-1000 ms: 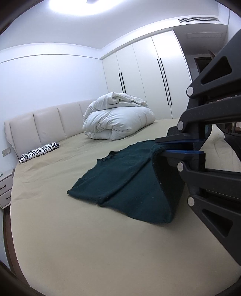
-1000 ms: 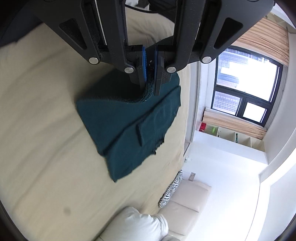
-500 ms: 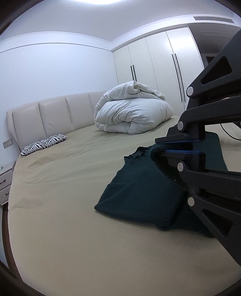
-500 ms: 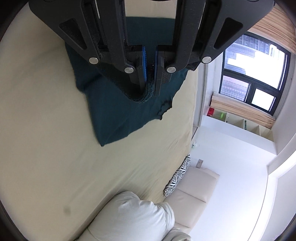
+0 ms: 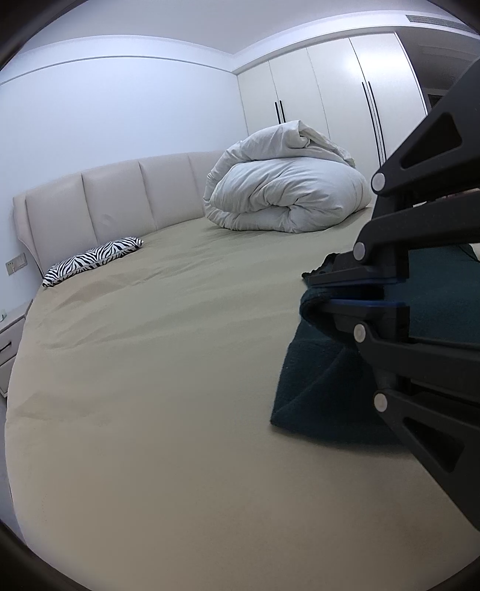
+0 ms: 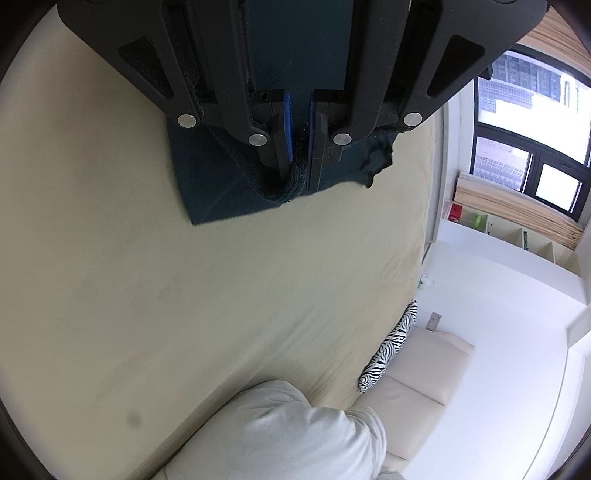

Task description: Fold small clothes

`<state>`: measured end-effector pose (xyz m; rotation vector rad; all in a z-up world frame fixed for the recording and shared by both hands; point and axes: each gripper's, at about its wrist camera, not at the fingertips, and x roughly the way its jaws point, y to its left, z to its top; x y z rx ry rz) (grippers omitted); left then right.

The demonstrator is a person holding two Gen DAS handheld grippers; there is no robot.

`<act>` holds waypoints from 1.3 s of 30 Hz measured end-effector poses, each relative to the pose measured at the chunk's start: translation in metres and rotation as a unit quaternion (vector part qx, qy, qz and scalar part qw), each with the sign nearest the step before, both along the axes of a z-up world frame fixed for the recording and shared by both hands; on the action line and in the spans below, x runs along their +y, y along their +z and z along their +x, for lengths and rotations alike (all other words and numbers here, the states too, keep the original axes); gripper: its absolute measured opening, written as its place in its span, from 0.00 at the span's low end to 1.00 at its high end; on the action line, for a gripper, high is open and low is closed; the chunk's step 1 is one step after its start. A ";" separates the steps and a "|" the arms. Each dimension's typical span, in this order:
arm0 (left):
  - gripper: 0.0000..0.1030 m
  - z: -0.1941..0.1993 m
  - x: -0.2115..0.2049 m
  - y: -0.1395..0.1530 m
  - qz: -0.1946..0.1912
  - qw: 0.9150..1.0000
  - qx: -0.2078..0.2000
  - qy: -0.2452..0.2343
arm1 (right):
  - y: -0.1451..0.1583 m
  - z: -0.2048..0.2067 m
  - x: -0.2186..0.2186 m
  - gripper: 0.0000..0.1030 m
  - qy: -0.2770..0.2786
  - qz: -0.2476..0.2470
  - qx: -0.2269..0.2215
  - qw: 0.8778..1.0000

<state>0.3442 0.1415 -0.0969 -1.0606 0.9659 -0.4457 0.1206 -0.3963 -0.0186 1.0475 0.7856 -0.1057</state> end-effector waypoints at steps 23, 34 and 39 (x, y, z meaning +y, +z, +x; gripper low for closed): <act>0.51 -0.102 -0.021 0.009 0.141 0.987 -0.061 -0.042 | -0.009 -0.031 0.025 0.51 0.026 -0.102 -0.009 0.994; 0.49 -0.152 -0.027 0.002 0.236 0.966 -0.086 -0.061 | -0.003 -0.120 0.070 0.51 0.083 -0.165 0.002 0.983; 0.36 -0.152 -0.030 -0.001 0.256 0.961 -0.085 -0.059 | -0.006 -0.152 0.072 0.51 0.081 -0.168 0.015 0.982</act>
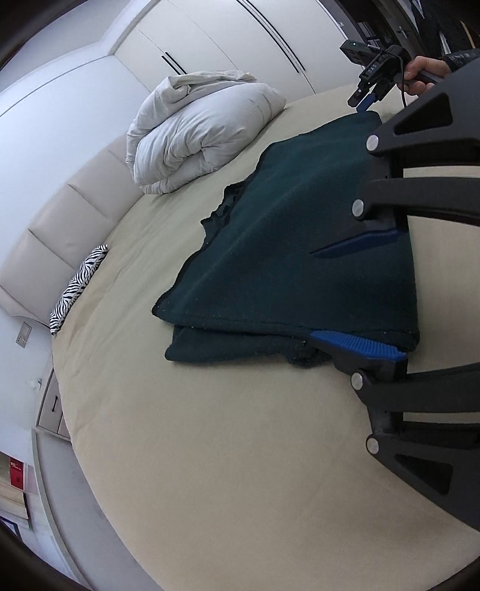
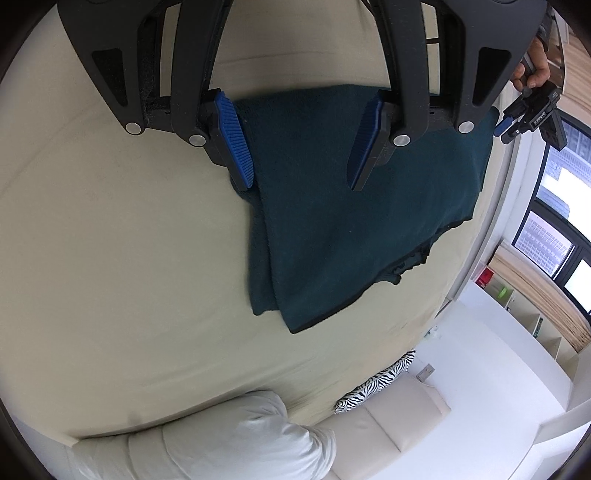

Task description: Fold small clothes

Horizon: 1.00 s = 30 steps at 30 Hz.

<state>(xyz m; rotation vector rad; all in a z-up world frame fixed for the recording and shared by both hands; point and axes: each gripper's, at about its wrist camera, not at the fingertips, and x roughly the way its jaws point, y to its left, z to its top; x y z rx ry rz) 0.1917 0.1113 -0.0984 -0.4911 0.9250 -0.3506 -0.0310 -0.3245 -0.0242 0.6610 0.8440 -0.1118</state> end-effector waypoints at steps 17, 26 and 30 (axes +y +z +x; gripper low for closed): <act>0.25 -0.007 -0.007 -0.004 0.057 0.998 -0.002 -0.001 | -0.006 -0.005 0.003 0.51 -0.006 -0.025 0.027 0.999; 0.07 -0.010 -0.005 -0.001 0.064 0.998 -0.010 0.005 | -0.007 -0.006 0.006 0.51 0.005 -0.040 0.037 0.999; 0.07 -0.011 -0.003 -0.003 0.058 0.998 -0.005 0.008 | -0.009 -0.004 0.009 0.48 0.015 -0.043 0.045 0.998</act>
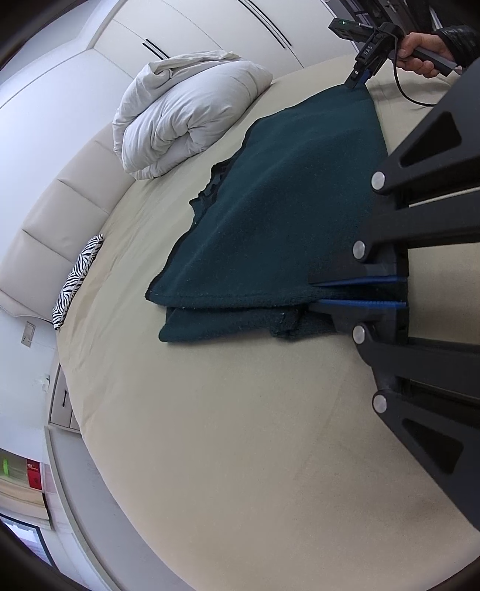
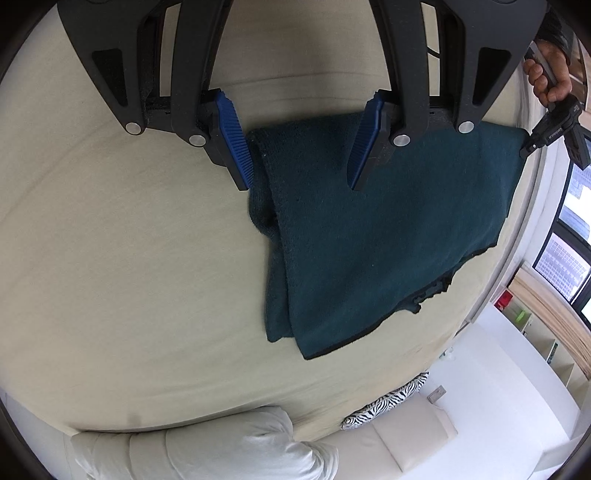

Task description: Fold small clothes

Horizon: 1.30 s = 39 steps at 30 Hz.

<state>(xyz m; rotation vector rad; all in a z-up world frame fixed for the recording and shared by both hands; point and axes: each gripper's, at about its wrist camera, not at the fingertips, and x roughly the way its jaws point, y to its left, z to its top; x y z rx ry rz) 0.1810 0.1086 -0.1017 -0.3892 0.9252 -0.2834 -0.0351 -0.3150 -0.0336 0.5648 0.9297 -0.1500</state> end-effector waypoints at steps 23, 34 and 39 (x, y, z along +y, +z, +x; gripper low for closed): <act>0.07 -0.006 0.006 -0.002 -0.017 1.000 0.002 0.000 | 0.010 -0.010 -0.005 0.07 -0.013 -0.022 -0.015 1.000; 0.06 -0.013 0.013 -0.006 -0.015 1.000 0.001 -0.015 | -0.007 -0.030 -0.005 0.04 -0.023 0.000 -0.001 1.000; 0.06 -0.021 0.022 -0.014 -0.030 0.999 0.007 -0.010 | -0.018 -0.037 -0.012 0.04 -0.042 0.025 -0.010 0.999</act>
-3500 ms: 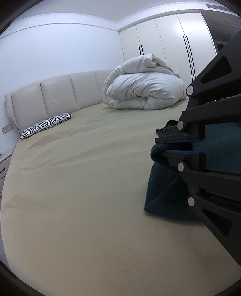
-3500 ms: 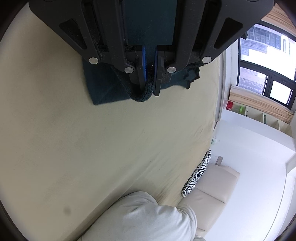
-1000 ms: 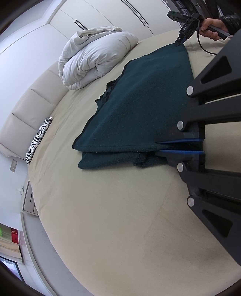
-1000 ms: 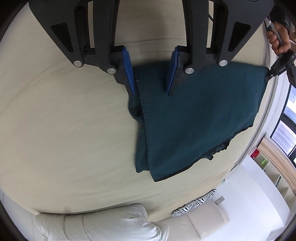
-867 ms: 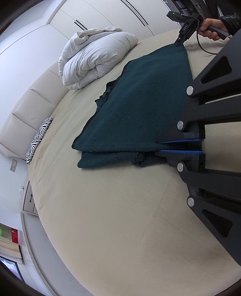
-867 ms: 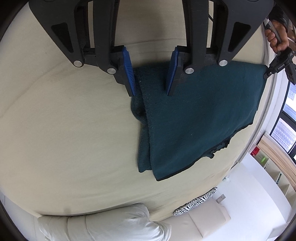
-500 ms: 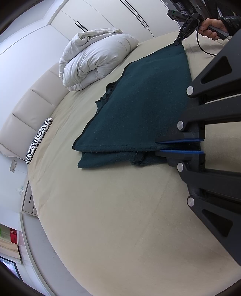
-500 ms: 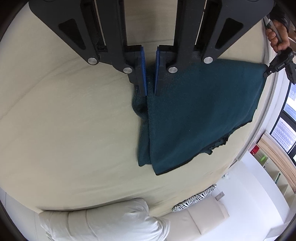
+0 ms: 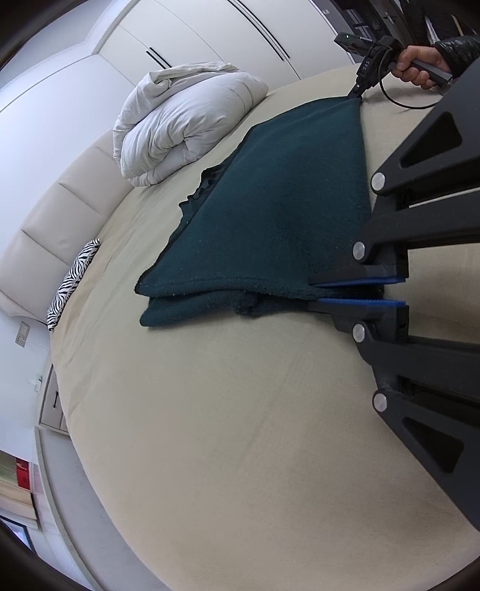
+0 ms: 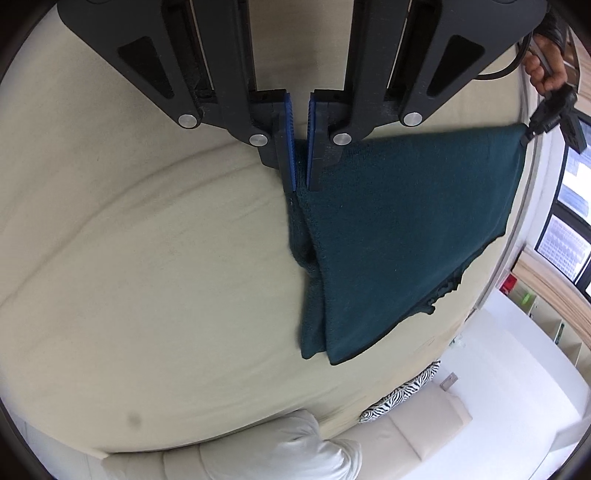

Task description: Fold small clothes

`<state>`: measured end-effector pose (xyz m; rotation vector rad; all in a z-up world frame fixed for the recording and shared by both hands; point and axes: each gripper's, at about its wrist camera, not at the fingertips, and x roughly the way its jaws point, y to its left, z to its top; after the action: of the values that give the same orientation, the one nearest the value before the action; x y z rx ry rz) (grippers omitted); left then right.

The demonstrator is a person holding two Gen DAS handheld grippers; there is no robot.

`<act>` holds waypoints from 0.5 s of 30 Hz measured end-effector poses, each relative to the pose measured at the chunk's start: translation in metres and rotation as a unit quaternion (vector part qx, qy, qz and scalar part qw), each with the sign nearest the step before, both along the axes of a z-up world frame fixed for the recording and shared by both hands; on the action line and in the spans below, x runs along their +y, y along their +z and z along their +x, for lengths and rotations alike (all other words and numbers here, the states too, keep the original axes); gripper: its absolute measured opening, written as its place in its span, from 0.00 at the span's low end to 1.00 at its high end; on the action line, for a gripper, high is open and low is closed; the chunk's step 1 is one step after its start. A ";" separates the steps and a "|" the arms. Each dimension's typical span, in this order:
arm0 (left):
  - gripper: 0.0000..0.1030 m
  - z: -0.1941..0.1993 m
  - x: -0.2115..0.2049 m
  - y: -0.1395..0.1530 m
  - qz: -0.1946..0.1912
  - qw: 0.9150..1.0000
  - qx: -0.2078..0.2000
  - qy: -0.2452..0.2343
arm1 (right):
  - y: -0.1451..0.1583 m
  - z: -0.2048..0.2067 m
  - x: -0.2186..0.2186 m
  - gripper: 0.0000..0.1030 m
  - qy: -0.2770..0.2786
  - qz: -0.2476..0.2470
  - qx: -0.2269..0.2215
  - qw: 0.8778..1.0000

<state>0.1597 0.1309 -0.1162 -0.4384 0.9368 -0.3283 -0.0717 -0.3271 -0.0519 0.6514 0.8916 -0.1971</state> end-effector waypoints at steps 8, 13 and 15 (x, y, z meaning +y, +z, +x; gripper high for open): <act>0.06 0.000 0.004 0.001 -0.009 1.000 0.001 0.002 | 0.007 0.003 0.010 0.04 0.017 -0.039 0.010 0.999; 0.06 -0.003 0.006 -0.003 -0.010 1.000 0.002 0.005 | 0.002 0.002 0.008 0.04 0.014 -0.032 0.014 0.999; 0.06 -0.005 0.007 -0.005 -0.012 1.000 0.003 0.007 | 0.000 0.003 0.008 0.04 0.015 -0.031 0.016 0.999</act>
<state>0.1546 0.1378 -0.1209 -0.4678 0.9352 -0.3250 -0.0690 -0.3191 -0.0522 0.5770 0.9226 -0.2080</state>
